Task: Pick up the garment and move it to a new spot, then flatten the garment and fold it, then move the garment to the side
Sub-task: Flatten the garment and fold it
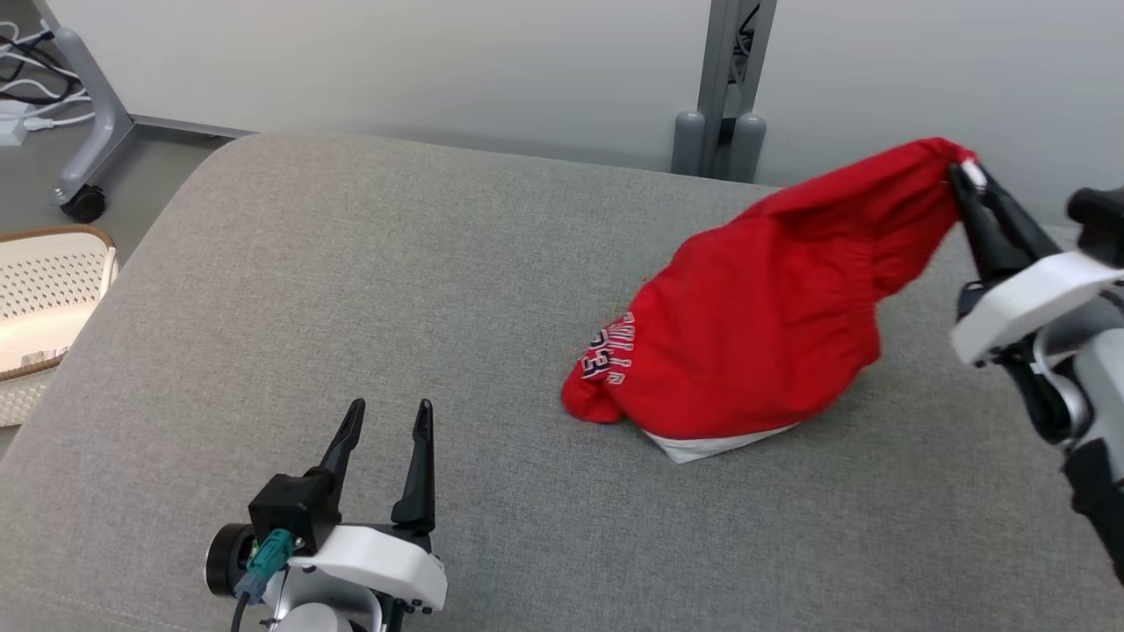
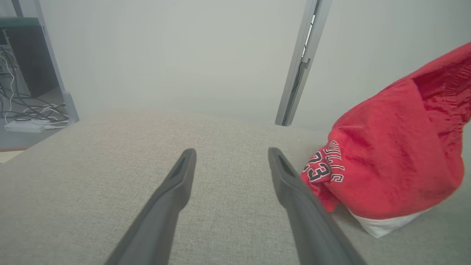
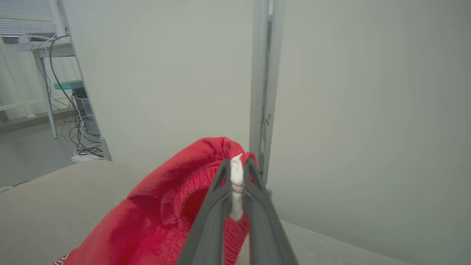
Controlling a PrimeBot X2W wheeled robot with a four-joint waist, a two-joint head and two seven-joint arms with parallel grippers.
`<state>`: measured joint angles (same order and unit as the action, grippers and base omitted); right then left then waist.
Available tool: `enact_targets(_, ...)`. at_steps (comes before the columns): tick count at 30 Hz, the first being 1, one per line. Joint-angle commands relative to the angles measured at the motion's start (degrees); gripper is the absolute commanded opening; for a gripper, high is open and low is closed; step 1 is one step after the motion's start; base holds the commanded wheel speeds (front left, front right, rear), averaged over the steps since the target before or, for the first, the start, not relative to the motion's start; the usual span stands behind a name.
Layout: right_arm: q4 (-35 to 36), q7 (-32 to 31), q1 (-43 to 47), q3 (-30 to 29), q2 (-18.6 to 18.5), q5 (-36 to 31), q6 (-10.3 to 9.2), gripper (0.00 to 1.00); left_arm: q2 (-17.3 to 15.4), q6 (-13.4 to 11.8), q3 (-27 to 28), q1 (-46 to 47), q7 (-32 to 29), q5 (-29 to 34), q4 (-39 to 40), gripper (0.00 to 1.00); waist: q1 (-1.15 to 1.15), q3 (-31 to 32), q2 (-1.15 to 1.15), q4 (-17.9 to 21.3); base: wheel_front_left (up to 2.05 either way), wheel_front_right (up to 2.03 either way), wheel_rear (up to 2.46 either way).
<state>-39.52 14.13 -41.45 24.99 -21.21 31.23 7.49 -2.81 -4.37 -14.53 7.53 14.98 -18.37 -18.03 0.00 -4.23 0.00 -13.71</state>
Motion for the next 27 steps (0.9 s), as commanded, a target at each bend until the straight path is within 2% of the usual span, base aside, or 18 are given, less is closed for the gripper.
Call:
enact_targets(1,-1.8,-0.3,0.4,-1.0,-1.3,0.3,0.02,0.0,-0.2,-0.2,0.3,-0.1,0.2,-0.5,0.2,1.0,0.0,-0.1,0.0,-0.1,0.0,0.0,0.0)
enact_targets(5,-10.9,-2.8,0.6,-3.6,-3.3,1.1,0.02,0.0,-0.2,-0.1,0.4,-0.3,0.2,-0.5,-0.1,1.0,0.0,-0.6,0.0,0.4,0.0,0.0,0.0)
enact_targets(6,-12.9,-3.2,0.4,-3.6,-3.4,0.5,0.02,0.3,-0.2,0.0,0.3,-0.2,0.2,-0.4,-0.3,1.0,0.0,-0.8,0.0,0.5,0.0,0.0,0.0)
enact_targets(7,-15.2,-3.6,0.0,-4.3,-3.2,0.8,0.02,1.0,-0.2,0.0,0.3,0.0,0.2,-0.4,-0.3,1.0,0.0,-0.9,0.0,0.7,0.0,0.0,0.0)
enact_targets(11,-22.2,-5.5,-0.9,-3.2,-2.4,-1.4,0.01,1.0,-0.2,0.2,0.1,1.0,0.2,-0.3,-0.5,1.0,0.0,-1.2,0.0,1.4,0.0,0.0,0.0)
enact_targets(16,-24.5,-4.1,-2.2,-1.1,0.0,-2.7,0.01,1.0,-0.2,0.1,0.5,1.0,0.2,0.2,-0.6,1.0,0.0,-1.2,0.0,3.3,0.0,0.0,0.0)
enact_targets(20,-22.0,-1.1,-3.2,0.2,1.5,-2.5,0.01,1.0,-0.2,0.3,0.9,1.2,0.2,0.3,-0.8,1.0,0.0,-0.6,0.0,5.2,0.0,0.0,0.0)
enact_targets(27,-11.5,1.1,-0.4,1.0,2.7,-1.1,0.01,1.0,-0.2,0.6,1.8,1.2,0.2,-0.1,-0.6,1.0,0.0,0.4,0.0,8.7,0.0,0.0,0.0)
